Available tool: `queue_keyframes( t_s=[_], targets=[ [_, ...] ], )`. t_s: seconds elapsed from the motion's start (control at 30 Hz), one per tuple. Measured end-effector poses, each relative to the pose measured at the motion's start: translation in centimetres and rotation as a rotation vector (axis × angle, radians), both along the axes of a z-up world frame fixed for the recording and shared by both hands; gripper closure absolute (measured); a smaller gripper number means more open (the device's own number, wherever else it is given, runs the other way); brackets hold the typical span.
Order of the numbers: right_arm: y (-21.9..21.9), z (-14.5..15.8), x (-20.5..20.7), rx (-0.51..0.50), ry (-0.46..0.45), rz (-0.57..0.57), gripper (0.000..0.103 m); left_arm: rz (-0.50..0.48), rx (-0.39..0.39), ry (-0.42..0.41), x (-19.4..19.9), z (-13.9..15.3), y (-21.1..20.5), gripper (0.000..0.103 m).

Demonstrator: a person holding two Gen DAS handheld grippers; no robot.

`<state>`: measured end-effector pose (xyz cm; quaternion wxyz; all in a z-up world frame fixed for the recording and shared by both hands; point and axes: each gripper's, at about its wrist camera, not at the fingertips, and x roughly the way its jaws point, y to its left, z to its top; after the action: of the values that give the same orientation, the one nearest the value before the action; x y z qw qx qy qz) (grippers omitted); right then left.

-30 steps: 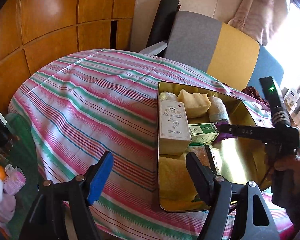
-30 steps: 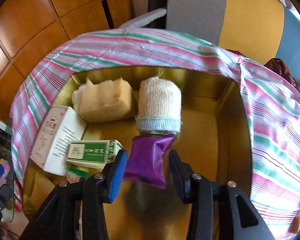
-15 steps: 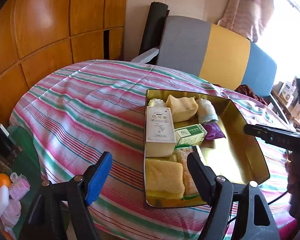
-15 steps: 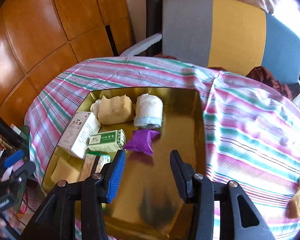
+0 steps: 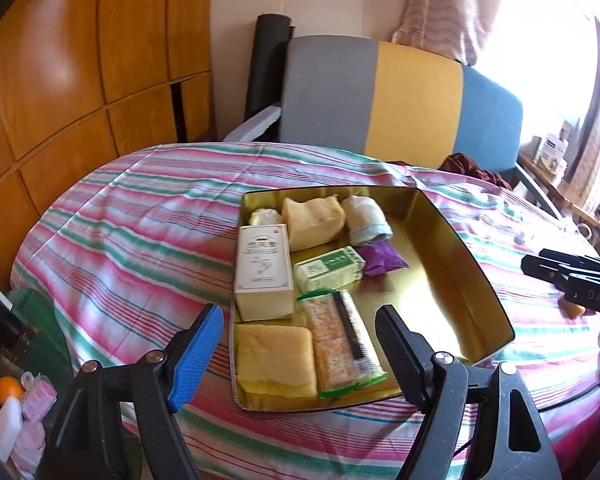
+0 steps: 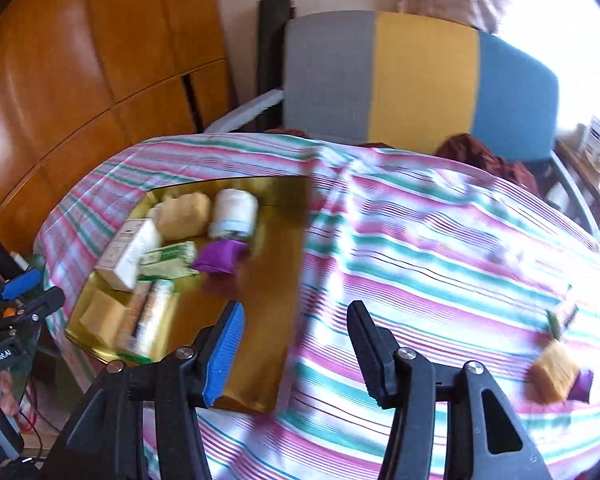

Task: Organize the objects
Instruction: 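Move both grippers back toward the remaining items on the cloth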

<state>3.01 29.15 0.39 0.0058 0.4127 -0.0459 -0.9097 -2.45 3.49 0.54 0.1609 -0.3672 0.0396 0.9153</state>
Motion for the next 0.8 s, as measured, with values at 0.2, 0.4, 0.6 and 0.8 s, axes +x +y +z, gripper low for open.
queue_keyframes(
  t_s=[0.2, 0.4, 0.6, 0.8],
  targets=[
    [5.9, -0.4, 2.4, 0.016, -0.016, -0.135, 0.048, -0.059, -0.019, 0.002, 0.4, 0.1, 2.3, 0.024],
    [12.4, -0.4, 4.6, 0.053, -0.022, -0.297, 0.047, -0.120, -0.039, 0.005, 0.9, 0.0, 4.7, 0.024],
    [18.9, -0.8, 6.6, 0.122, -0.021, -0.508, 0.034, -0.179, -0.053, 0.018, 1.2, 0.3, 7.4, 0.024],
    [24.4, -2.9, 9.6, -0.018, -0.011, -0.732, 0.034, -0.240, -0.080, 0.028, 1.3, 0.5, 10.5, 0.024]
  ],
)
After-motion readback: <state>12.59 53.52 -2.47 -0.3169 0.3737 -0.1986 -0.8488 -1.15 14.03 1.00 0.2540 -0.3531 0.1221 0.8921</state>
